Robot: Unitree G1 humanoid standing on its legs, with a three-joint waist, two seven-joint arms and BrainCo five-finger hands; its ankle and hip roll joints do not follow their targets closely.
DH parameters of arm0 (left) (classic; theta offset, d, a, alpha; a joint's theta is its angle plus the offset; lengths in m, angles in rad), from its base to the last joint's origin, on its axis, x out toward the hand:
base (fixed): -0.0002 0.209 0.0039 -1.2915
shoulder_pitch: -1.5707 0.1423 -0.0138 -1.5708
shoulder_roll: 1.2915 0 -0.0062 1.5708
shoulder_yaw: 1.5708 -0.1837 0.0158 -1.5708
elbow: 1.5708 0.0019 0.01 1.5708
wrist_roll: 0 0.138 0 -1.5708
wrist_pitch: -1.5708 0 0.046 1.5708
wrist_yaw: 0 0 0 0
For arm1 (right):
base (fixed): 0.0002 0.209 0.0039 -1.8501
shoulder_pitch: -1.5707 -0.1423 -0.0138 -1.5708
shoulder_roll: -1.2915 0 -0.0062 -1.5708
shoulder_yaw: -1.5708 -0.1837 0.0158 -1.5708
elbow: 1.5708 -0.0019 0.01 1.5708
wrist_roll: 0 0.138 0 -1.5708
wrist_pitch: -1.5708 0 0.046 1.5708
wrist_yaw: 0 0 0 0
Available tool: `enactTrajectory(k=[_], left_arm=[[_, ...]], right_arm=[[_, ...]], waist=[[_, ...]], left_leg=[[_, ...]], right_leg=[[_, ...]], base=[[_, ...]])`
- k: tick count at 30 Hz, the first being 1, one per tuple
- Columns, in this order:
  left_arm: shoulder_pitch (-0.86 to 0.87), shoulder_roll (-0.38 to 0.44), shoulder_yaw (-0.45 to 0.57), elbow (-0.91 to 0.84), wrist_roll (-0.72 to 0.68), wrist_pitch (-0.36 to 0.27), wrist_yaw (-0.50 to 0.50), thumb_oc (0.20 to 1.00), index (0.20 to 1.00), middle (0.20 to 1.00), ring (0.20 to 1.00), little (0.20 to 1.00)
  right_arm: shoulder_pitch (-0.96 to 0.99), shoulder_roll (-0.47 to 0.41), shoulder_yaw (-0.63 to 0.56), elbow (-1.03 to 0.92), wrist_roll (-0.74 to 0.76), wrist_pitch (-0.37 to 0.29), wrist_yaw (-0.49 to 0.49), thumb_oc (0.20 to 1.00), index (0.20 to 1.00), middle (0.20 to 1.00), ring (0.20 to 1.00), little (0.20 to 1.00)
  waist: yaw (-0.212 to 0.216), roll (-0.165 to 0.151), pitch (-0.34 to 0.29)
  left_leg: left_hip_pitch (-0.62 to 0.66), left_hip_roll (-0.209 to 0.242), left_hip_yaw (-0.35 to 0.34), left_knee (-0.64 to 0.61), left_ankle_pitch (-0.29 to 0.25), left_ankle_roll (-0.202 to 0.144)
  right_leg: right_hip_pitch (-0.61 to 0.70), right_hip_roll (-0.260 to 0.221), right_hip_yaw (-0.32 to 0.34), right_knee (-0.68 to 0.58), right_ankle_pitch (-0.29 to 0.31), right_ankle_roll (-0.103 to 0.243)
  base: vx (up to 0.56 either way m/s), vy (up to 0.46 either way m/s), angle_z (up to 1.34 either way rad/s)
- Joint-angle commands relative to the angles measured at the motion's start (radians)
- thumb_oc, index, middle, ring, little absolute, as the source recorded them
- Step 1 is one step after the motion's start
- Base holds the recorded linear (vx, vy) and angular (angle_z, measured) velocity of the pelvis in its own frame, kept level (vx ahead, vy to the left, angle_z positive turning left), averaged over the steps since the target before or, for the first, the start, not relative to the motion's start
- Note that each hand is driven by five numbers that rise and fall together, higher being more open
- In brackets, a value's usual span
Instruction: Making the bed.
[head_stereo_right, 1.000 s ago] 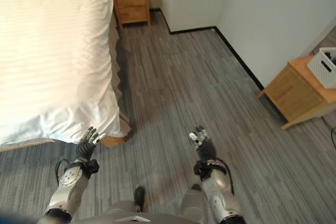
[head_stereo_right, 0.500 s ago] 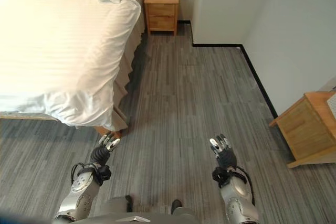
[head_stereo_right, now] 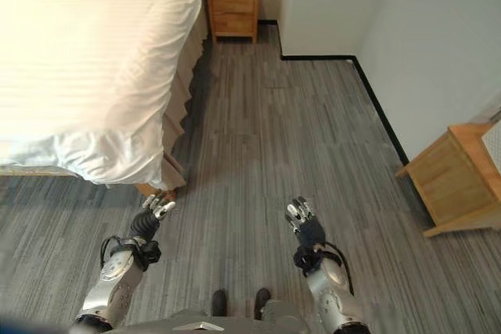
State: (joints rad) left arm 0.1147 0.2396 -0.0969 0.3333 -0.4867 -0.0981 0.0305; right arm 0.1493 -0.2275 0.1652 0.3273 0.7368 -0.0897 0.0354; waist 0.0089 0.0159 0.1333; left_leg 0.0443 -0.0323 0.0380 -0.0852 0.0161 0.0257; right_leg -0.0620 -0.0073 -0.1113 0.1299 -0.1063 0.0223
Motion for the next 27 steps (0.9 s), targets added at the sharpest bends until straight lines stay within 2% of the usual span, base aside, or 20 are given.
enactTrajectory(k=[1, 6, 8, 9, 10, 11, 12, 14, 15, 16, 17, 18, 19, 20, 22, 23, 24, 25, 26, 27], left_arm=[[-0.018, 0.032, 0.009, -0.028, 0.021, -0.043, -0.005, 1.0, 1.0, 1.0, 1.0, 1.0], [-0.037, 0.017, -0.012, -0.021, 0.022, -0.044, 0.019, 1.0, 1.0, 1.0, 1.0, 1.0], [-0.051, 0.021, -0.021, -0.022, 0.016, -0.048, 0.026, 1.0, 1.0, 1.0, 1.0, 1.0], [-0.065, 0.029, -0.028, -0.032, 0.014, -0.049, 0.028, 1.0, 1.0, 1.0, 1.0, 1.0], [-0.066, 0.029, -0.028, -0.032, 0.014, -0.049, 0.028, 1.0, 1.0, 1.0, 1.0, 1.0], [-0.07, 0.037, -0.032, -0.037, 0.02, -0.048, 0.028, 1.0, 1.0, 1.0, 1.0, 1.0], [-0.072, 0.042, -0.039, -0.047, 0.018, -0.045, 0.029, 1.0, 1.0, 1.0, 1.0, 1.0], [-0.074, 0.043, -0.048, -0.05, 0.026, -0.041, 0.023, 1.0, 1.0, 1.0, 1.0, 1.0], [-0.088, 0.055, -0.06, -0.059, 0.041, -0.043, 0.019, 1.0, 1.0, 1.0, 1.0, 1.0], [-0.105, 0.063, -0.069, -0.07, 0.046, -0.045, 0.013, 1.0, 1.0, 1.0, 1.0, 1.0], [-0.105, 0.063, -0.069, -0.07, 0.046, -0.045, 0.013, 1.0, 1.0, 1.0, 1.0, 1.0], [-0.122, 0.066, -0.08, -0.073, 0.042, -0.049, 0.012, 1.0, 1.0, 1.0, 1.0, 1.0], [-0.157, 0.067, -0.096, -0.071, 0.035, -0.052, 0.006, 1.0, 1.0, 1.0, 1.0, 1.0], [-0.171, 0.066, -0.104, -0.067, 0.034, -0.053, 0.001, 1.0, 1.0, 1.0, 1.0, 1.0], [-0.179, 0.06, -0.117, -0.071, 0.033, -0.052, -0.004, 1.0, 1.0, 1.0, 1.0, 1.0], [-0.183, 0.055, -0.127, -0.075, 0.032, -0.052, -0.004, 1.0, 1.0, 1.0, 1.0, 1.0], [-0.184, 0.038, -0.148, -0.068, 0.024, -0.044, -0.018, 1.0, 1.0, 1.0, 1.0, 1.0], [-0.176, 0.025, -0.162, -0.065, 0.007, -0.042, -0.024, 1.0, 1.0, 1.0, 1.0, 1.0], [-0.176, 0.026, -0.162, -0.065, 0.007, -0.042, -0.024, 1.0, 1.0, 1.0, 1.0, 1.0], [-0.173, 0.025, -0.168, -0.071, -0.002, -0.029, -0.028, 1.0, 1.0, 1.0, 1.0, 1.0]], right_arm=[[-0.009, -0.007, -0.019, -0.084, -0.042, -0.04, 0.005, 1.0, 1.0, 1.0, 1.0, 1.0], [-0.032, -0.002, -0.058, -0.087, -0.023, -0.068, -0.033, 1.0, 1.0, 1.0, 1.0, 1.0], [-0.05, -0.006, -0.055, -0.087, -0.028, -0.068, -0.041, 1.0, 1.0, 1.0, 1.0, 1.0], [-0.065, -0.017, -0.048, -0.095, -0.048, -0.07, -0.041, 1.0, 1.0, 1.0, 1.0, 1.0], [-0.066, -0.017, -0.048, -0.095, -0.048, -0.07, -0.041, 1.0, 1.0, 1.0, 1.0, 1.0], [-0.069, -0.017, -0.044, -0.1, -0.053, -0.069, -0.04, 1.0, 1.0, 1.0, 1.0, 1.0], [-0.063, -0.012, -0.04, -0.103, -0.059, -0.066, -0.038, 1.0, 1.0, 1.0, 1.0, 1.0], [-0.055, -0.006, -0.041, -0.099, -0.056, -0.07, -0.042, 1.0, 1.0, 1.0, 1.0, 1.0], [-0.043, 0.003, -0.045, -0.098, -0.058, -0.064, -0.042, 1.0, 1.0, 1.0, 1.0, 1.0], [-0.037, 0.004, -0.051, -0.102, -0.051, -0.068, -0.043, 1.0, 1.0, 1.0, 1.0, 1.0], [-0.037, 0.004, -0.051, -0.102, -0.051, -0.068, -0.043, 1.0, 1.0, 1.0, 1.0, 1.0], [-0.033, 0.003, -0.054, -0.101, -0.043, -0.072, -0.043, 1.0, 1.0, 1.0, 1.0, 1.0], [-0.031, 0.0, -0.049, -0.088, -0.044, -0.072, -0.045, 1.0, 1.0, 1.0, 1.0, 1.0], [-0.027, 0.0, -0.046, -0.089, -0.048, -0.07, -0.047, 1.0, 1.0, 1.0, 1.0, 1.0], [-0.02, 0.0, -0.045, -0.096, -0.053, -0.066, -0.046, 1.0, 1.0, 1.0, 1.0, 1.0], [-0.011, -0.003, -0.044, -0.103, -0.058, -0.061, -0.041, 1.0, 1.0, 1.0, 1.0, 1.0], [-0.002, -0.007, -0.033, -0.112, -0.043, -0.058, -0.031, 1.0, 1.0, 1.0, 1.0, 1.0], [0.002, -0.013, -0.021, -0.092, -0.031, -0.06, -0.028, 1.0, 1.0, 1.0, 1.0, 1.0], [0.001, -0.013, -0.021, -0.092, -0.031, -0.06, -0.027, 1.0, 1.0, 1.0, 1.0, 1.0], [0.003, -0.026, -0.019, -0.096, -0.019, -0.05, -0.028, 1.0, 1.0, 1.0, 1.0, 1.0]], waist=[[0.004, -0.062, -0.037], [-0.008, -0.069, -0.036], [-0.009, -0.068, -0.027], [-0.011, -0.058, -0.005], [-0.009, -0.059, -0.007], [-0.01, -0.056, 0.004], [-0.019, -0.035, 0.027], [-0.027, -0.023, 0.042], [-0.053, -0.013, 0.043], [-0.081, -0.007, 0.048], [-0.082, -0.006, 0.049], [-0.104, -0.006, 0.049], [-0.143, -0.017, 0.045], [-0.16, -0.016, 0.041], [-0.17, -0.011, 0.036], [-0.177, -0.014, 0.031], [-0.182, -0.012, 0.017], [-0.187, -0.013, 0.008], [-0.189, -0.015, 0.006], [-0.179, -0.033, 0.006]], left_leg=[[0.001, 0.0, -0.029, 0.062, -0.053, -0.01], [0.009, 0.006, -0.029, 0.058, -0.061, -0.012], [0.0, 0.007, -0.02, 0.061, -0.068, -0.01], [-0.012, 0.013, -0.012, 0.067, -0.082, 0.005], [-0.016, 0.011, -0.01, 0.068, -0.083, 0.006], [-0.016, 0.011, -0.001, 0.068, -0.093, 0.019], [0.025, 0.019, 0.001, 0.051, -0.107, 0.033], [0.062, 0.026, -0.001, 0.038, -0.119, 0.035], [0.122, 0.043, 0.004, 0.022, -0.13, 0.016], [0.176, 0.058, -0.003, 0.008, -0.145, -0.007], [0.177, 0.06, -0.004, 0.007, -0.144, -0.007], [0.205, 0.067, -0.014, 0.005, -0.162, -0.024], [0.249, 0.093, -0.032, 0.0, -0.167, -0.055], [0.277, 0.113, -0.033, 0.001, -0.173, -0.072], [0.3, 0.133, -0.037, 0.008, -0.174, -0.084], [0.305, 0.142, -0.043, 0.045, -0.157, -0.095], [0.272, 0.171, -0.052, 0.239, -0.001, -0.135], [0.244, 0.181, -0.054, 0.396, 0.13, -0.147], [0.241, 0.179, -0.056, 0.395, 0.132, -0.147], [0.149, 0.201, -0.024, 0.572, 0.203, -0.146]], right_leg=[[0.069, -0.118, 0.057, -0.137, 0.129, 0.111], [0.084, -0.106, 0.047, -0.167, 0.13, 0.106], [0.058, -0.108, 0.046, -0.135, 0.124, 0.112], [-0.036, -0.107, 0.052, 0.028, 0.119, 0.13], [-0.044, -0.108, 0.055, 0.036, 0.116, 0.131], [-0.105, -0.111, 0.067, 0.163, 0.147, 0.154], [-0.182, -0.13, 0.049, 0.339, 0.215, 0.172], [-0.23, -0.145, 0.036, 0.402, 0.235, 0.172], [-0.285, -0.19, -0.016, 0.317, 0.218, 0.166], [-0.289, -0.181, -0.04, 0.197, 0.202, 0.161], [-0.285, -0.18, -0.043, 0.191, 0.206, 0.16], [-0.294, -0.176, -0.042, 0.099, 0.213, 0.165], [-0.314, -0.144, -0.002, -0.082, 0.252, 0.18], [-0.328, -0.129, 0.001, -0.157, 0.279, 0.188], [-0.331, -0.12, -0.016, -0.181, 0.3, 0.194], [-0.331, -0.125, -0.035, -0.155, 0.318, 0.195], [-0.297, -0.113, -0.046, -0.088, 0.302, 0.154], [-0.265, -0.087, -0.035, -0.063, 0.281, 0.117], [-0.267, -0.09, -0.036, -0.063, 0.281, 0.117], [-0.206, -0.08, -0.043, -0.073, 0.253, 0.081]], base=[[0.08, -0.016, 0.01], [0.08, -0.01, 0.01], [0.04, 0.028, -0.07], [0.0, 0.046, -0.17], [0.0, 0.071, -0.28], [0.15, 0.095, -0.36], [0.27, 0.121, -0.44], [0.34, 0.052, -0.27], [0.56, -0.06, 0.07], [0.56, -0.06, 0.14], [0.46, -0.1, 0.09], [0.59, -0.181, 0.02], [0.8, -0.268, 0.05], [0.6, -0.215, 0.17], [0.45, -0.196, 0.24], [0.9, -0.403, 0.28], [0.96, -0.443, 0.31], [0.73, -0.344, 0.38], [0.49, -0.322, 0.6], [0.47, -0.388, 0.51]])
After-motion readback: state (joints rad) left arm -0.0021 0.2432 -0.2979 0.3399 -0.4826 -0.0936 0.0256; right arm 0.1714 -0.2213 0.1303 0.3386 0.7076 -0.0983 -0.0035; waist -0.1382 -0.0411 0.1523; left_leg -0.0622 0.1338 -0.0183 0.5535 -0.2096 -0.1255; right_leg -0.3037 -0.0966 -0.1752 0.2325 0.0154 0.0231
